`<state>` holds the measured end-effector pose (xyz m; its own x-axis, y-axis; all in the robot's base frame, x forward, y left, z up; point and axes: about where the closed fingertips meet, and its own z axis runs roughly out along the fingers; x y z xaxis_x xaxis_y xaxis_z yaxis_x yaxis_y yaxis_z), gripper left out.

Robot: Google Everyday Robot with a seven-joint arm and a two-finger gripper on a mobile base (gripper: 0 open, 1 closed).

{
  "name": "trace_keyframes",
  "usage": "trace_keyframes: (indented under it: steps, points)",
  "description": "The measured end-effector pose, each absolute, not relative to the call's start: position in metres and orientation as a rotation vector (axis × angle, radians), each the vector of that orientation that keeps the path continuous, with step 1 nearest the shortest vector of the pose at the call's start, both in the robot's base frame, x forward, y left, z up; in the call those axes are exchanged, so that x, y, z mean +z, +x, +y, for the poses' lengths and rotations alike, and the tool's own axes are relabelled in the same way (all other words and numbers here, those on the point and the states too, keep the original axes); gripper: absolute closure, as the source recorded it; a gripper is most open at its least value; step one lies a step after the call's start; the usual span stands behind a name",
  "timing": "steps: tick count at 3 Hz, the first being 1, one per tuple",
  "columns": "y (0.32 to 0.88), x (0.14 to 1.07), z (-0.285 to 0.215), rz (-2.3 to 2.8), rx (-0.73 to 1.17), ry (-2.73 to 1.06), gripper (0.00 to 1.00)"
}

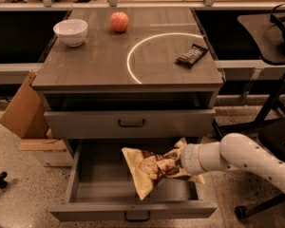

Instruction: Pick brown chip bag from middle drawer and place on counter

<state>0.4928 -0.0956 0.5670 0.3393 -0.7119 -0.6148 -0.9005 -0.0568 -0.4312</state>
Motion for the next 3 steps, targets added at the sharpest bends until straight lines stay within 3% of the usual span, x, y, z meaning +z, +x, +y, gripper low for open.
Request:
trace_keyframes:
  steps: [2, 3]
  points:
    - [0.475, 0.669, -0.107, 1.184, 0.287, -1.900, 1.00]
    - [0.475, 0.669, -0.107, 1.184, 0.287, -1.900, 1.00]
